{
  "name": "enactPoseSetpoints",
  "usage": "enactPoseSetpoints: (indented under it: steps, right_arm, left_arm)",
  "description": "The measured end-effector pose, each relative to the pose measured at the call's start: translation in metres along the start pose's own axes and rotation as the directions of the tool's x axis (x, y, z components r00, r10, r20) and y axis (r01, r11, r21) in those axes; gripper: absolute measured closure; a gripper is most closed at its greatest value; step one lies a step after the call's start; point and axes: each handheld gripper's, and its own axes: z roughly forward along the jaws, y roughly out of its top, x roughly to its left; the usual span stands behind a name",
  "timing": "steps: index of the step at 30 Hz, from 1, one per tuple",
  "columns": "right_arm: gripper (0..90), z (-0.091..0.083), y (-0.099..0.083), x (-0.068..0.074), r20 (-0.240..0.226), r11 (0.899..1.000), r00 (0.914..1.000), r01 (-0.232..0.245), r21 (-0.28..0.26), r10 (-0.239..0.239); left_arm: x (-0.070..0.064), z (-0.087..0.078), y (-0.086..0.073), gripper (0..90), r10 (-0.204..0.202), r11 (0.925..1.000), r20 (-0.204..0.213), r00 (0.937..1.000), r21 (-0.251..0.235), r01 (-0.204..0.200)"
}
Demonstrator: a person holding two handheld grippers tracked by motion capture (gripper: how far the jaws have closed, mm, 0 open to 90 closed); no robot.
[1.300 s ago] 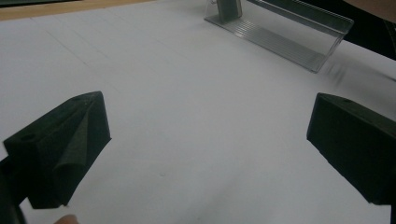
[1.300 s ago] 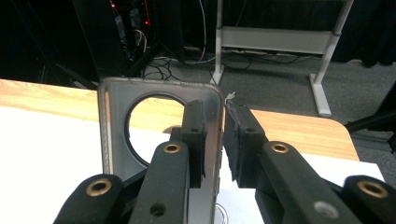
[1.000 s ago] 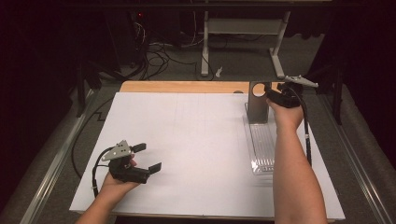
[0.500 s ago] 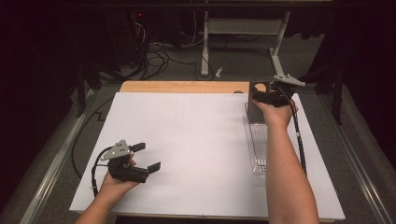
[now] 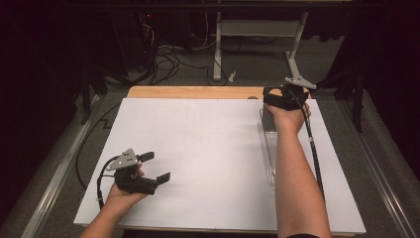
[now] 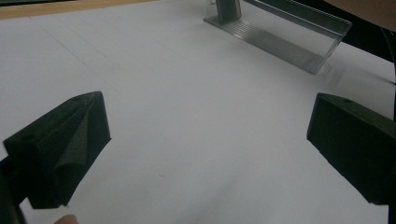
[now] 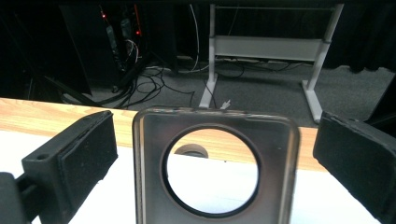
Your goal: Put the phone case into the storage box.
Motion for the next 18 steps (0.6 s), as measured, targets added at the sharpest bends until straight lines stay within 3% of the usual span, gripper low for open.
enactPoseSetpoints:
  steps: [6,10,18]
  right_arm:
    - [2.8,0.007,0.0,0.003,0.011,1.0,0.9999,0.0,0.008,0.0]
    - [11.8,0.01,0.0,0.002,0.011,1.0,0.9999,-0.011,0.007,0.011]
    - [12.8,0.01,-0.002,0.001,0.005,1.0,0.9998,-0.021,0.018,0.021]
  left_arm:
    - [0.001,0.0,0.0,0.7,-0.001,1.0,0.003,1.0,0.001,0.001]
    - [0.002,-0.001,-0.001,0.7,-0.006,1.0,0.004,1.0,-0.001,0.006]
    - [0.002,-0.001,-0.001,0.7,-0.008,0.9999,0.003,1.0,-0.006,0.008]
